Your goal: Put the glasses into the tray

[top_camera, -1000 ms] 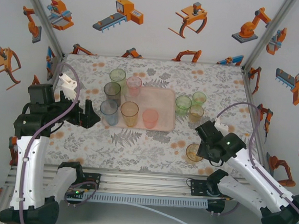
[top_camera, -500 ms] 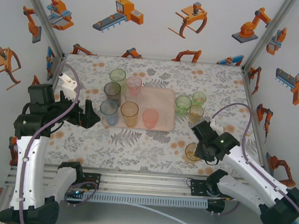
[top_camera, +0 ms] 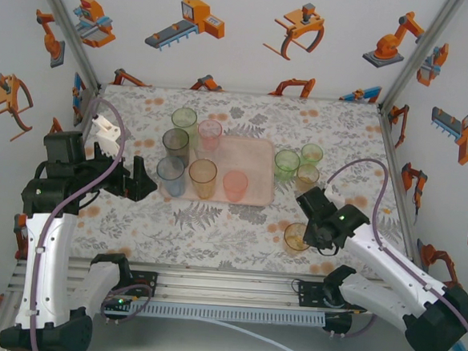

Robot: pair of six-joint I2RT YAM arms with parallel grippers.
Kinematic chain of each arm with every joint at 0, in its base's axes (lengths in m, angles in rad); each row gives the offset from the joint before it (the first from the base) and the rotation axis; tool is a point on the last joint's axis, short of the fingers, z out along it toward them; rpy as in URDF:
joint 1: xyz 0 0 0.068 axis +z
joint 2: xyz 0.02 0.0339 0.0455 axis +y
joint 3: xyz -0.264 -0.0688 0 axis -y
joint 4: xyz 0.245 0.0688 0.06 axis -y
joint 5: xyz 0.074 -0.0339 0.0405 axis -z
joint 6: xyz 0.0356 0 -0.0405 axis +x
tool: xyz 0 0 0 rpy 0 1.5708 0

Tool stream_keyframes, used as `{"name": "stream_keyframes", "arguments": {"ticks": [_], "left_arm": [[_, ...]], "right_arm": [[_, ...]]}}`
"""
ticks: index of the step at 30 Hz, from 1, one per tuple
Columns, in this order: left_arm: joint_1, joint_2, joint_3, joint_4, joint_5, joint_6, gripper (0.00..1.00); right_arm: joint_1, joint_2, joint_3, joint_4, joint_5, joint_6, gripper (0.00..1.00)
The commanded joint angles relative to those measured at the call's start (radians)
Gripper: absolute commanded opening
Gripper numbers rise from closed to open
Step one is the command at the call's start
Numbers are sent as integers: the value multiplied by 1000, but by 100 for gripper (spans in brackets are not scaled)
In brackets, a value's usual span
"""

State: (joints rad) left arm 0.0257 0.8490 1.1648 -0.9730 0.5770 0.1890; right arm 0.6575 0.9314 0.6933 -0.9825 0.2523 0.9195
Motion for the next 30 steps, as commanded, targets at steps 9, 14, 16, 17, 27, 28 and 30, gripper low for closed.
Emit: {"name": "stream_keyframes", "arguments": {"ticks": [9, 14, 16, 17, 27, 28, 30], "left_arm": [[-6, -15, 7, 1, 9, -1, 97], [-5, -16, 8, 1, 6, -1, 97], [-6, -16, 7, 2, 0, -2, 97], [-6, -16, 9, 2, -3, -2, 97], [-6, -14, 7, 5, -8, -3, 97], [-6, -13, 9, 6, -8, -3, 97], [-5, -11, 10, 5, -9, -3, 97]], "right_arm": [[-3, 5, 24, 7, 19, -23, 0], [-4, -9, 44, 1, 24, -31, 0], [-4, -14, 55, -3, 29, -37, 0], [-4, -13, 62, -5, 32, -42, 0], [-4, 3, 150, -26, 44, -83, 0], [-4, 7, 164, -29, 44, -88, 0], [-4, 20, 200, -36, 42, -104, 0]]}}
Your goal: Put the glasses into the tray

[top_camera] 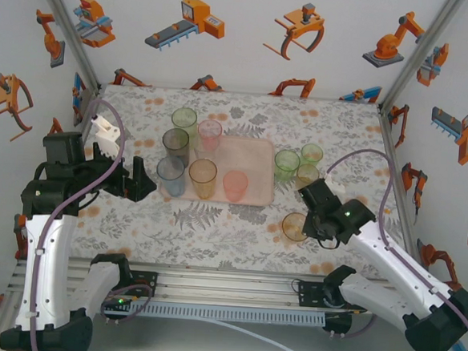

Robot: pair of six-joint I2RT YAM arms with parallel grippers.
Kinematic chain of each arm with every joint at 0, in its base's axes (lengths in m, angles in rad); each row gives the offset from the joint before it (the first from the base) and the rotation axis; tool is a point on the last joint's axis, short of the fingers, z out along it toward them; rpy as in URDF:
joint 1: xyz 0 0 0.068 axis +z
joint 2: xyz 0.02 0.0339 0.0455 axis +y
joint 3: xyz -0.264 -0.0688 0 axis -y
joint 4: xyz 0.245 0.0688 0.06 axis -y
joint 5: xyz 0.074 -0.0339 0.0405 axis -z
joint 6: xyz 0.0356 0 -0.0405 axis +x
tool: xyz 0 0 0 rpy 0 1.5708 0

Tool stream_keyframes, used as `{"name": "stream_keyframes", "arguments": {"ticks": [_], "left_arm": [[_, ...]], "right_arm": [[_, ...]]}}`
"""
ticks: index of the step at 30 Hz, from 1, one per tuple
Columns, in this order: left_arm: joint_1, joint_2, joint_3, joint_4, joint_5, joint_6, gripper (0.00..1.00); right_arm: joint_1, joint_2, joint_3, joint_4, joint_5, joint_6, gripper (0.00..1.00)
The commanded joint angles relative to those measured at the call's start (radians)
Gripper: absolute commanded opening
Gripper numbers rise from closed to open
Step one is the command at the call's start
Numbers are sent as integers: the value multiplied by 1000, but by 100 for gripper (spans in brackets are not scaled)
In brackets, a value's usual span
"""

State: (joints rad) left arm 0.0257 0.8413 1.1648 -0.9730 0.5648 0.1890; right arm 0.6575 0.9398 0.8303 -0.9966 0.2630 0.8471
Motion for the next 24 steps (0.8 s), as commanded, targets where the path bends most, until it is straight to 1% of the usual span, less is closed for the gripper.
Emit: {"name": "stream_keyframes", "arguments": {"ticks": [1, 6, 12, 16, 20, 24], "left_arm": [[-6, -4, 12, 6, 2, -3, 97], [-6, 4, 18, 6, 3, -3, 97], [-6, 22, 31, 6, -3, -2, 97], [-6, 36, 36, 2, -1, 4, 97], [-10, 62, 60, -27, -24, 54, 97], [-10, 73, 82, -50, -36, 75, 97]], "right_arm": [[-4, 18, 80, -25, 32, -43, 0], [-6, 106, 226, -41, 44, -115, 0], [-31, 259, 429, -19, 30, -212, 0], [-65, 375, 558, 11, -18, -264, 0], [-116, 499, 690, 32, -89, -314, 0], [-150, 613, 823, 43, -128, -353, 0]]}}
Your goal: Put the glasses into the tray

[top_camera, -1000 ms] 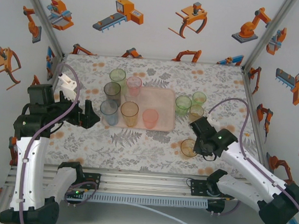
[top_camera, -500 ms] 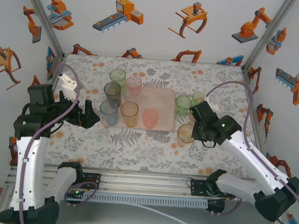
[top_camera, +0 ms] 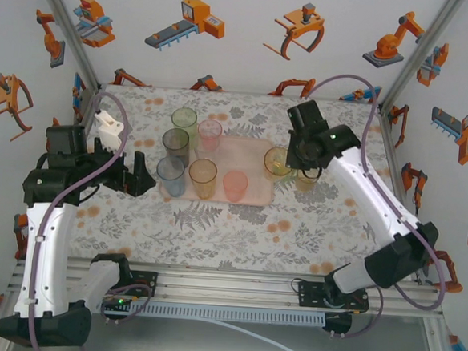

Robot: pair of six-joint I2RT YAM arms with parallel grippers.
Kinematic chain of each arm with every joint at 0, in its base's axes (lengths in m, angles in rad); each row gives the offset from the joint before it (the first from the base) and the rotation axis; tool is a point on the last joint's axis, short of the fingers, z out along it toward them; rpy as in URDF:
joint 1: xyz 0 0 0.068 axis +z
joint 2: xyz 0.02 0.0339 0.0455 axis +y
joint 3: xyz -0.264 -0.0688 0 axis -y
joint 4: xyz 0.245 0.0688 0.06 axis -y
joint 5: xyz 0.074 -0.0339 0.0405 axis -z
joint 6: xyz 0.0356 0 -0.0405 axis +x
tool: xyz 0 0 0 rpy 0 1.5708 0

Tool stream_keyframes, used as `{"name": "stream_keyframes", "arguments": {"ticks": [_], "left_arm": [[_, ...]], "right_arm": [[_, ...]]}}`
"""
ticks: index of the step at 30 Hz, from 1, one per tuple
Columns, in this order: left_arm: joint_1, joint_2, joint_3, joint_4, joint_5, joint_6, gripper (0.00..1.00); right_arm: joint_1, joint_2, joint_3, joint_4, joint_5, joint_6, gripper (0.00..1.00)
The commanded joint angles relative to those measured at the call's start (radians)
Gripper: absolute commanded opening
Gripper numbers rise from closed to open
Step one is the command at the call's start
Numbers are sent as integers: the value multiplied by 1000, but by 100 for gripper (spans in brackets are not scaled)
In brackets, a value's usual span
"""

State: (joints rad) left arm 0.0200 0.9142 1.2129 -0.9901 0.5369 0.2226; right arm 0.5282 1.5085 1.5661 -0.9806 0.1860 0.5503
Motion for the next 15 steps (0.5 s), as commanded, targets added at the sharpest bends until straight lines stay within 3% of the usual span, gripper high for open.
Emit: {"name": "stream_keyframes", "arguments": {"ticks": [1, 8, 15], "left_arm": [[-5, 0, 33, -33, -8, 39, 97], [-5, -20, 37, -34, -39, 34, 97], [-6, -42, 13, -32, -36, 9, 97]], "right_arm": [[-26, 76, 123, 30, -61, -63, 0], [-38, 311, 355, 30, -123, -119, 0], [-37, 476, 474, 38, -169, -184, 0]]}}
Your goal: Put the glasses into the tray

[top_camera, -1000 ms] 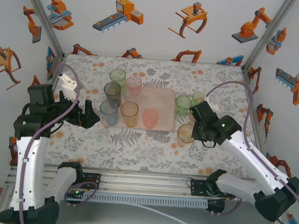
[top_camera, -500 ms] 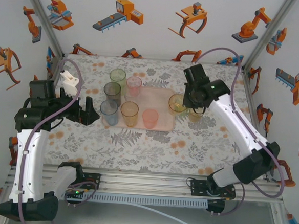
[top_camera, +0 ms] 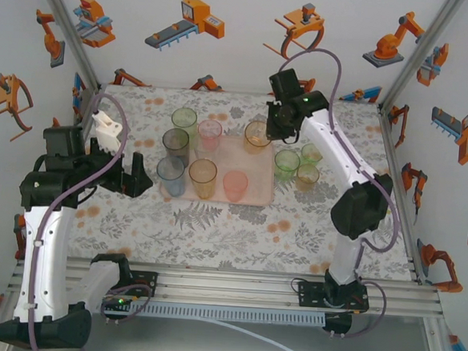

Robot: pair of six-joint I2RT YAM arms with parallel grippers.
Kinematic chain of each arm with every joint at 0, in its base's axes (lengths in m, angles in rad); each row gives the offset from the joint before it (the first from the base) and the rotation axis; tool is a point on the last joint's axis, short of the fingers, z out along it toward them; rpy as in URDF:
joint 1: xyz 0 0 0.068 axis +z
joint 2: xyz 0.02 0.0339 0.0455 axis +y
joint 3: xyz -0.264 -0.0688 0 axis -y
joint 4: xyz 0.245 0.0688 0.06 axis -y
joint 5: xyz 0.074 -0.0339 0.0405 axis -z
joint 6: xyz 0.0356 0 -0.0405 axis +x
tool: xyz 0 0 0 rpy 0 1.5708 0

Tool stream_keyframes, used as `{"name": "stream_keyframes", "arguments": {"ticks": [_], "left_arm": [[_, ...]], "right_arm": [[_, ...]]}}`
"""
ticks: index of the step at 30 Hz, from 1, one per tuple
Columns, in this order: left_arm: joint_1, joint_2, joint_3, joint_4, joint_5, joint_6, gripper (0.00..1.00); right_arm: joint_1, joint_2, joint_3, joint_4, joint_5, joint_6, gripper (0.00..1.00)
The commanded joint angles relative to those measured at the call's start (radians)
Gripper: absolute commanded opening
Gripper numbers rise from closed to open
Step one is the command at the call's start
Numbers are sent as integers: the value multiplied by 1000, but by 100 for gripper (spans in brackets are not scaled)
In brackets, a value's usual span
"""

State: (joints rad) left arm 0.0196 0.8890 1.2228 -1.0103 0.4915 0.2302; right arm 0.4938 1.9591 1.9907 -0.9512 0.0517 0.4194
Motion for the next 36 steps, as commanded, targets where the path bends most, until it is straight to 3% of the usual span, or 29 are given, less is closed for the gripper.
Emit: {"name": "stream_keyframes", "arguments": {"ticks": [1, 12, 36], "left_arm": [[-6, -21, -6, -7, 15, -8, 97], [-7, -24, -30, 12, 5, -31, 97], [1, -63, -55, 17, 18, -45, 97]], "right_arm": [[-3, 38, 52, 11, -28, -63, 0], [25, 99, 66, 29, 5, -157, 0], [73, 238, 96, 88, -3, -152, 0]]}}
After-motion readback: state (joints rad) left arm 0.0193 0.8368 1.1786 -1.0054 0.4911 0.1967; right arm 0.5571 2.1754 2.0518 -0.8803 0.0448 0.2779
